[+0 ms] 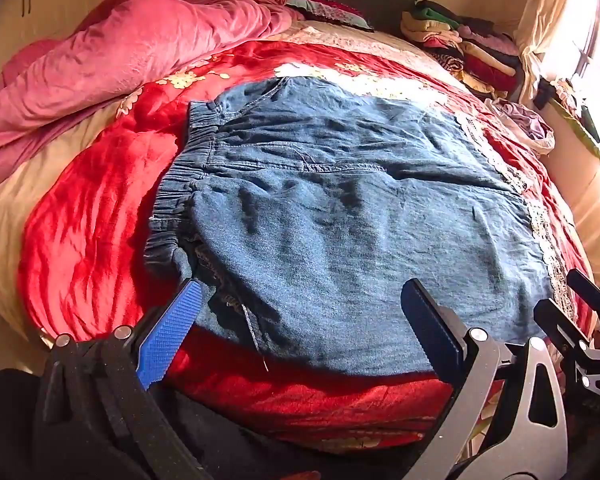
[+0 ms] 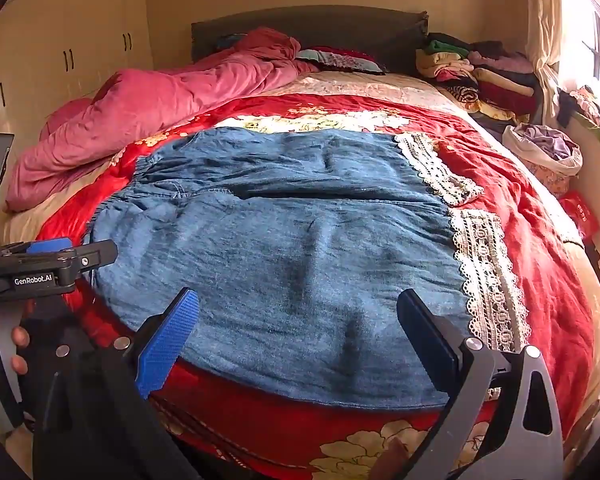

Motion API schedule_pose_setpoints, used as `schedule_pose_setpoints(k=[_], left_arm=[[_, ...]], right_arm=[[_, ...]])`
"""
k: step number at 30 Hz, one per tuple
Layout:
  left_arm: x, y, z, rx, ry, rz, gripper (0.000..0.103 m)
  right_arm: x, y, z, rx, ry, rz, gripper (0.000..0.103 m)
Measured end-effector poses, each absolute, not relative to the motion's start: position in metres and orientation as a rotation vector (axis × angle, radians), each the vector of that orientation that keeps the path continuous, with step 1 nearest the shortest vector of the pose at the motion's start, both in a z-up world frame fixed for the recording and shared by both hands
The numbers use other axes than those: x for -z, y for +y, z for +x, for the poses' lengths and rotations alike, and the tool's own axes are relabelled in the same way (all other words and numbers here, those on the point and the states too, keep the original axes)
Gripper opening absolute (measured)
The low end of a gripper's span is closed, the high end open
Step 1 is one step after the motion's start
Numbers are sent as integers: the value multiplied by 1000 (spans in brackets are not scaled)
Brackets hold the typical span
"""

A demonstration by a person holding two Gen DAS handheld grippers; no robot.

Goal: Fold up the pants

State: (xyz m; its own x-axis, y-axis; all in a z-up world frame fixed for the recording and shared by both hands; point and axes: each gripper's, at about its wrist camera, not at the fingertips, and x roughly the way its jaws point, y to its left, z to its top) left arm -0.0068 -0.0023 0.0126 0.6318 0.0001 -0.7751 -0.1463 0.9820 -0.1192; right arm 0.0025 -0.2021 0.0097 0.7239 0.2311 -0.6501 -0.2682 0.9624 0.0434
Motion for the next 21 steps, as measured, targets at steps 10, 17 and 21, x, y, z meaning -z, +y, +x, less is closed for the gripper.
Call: schedule_pose_setpoints(k=[10, 17, 21], left_arm=[[-15, -3, -8, -77, 876, -170, 94], [-15, -3, -9, -79, 872, -166, 94], [-16, -2, -9, -77, 872, -166, 94]], right_arm=[[-11, -203, 2, -268, 707, -56, 99], [-12, -202, 2, -272, 709, -60, 99], [-12, -201, 2, -271, 709, -62, 99]])
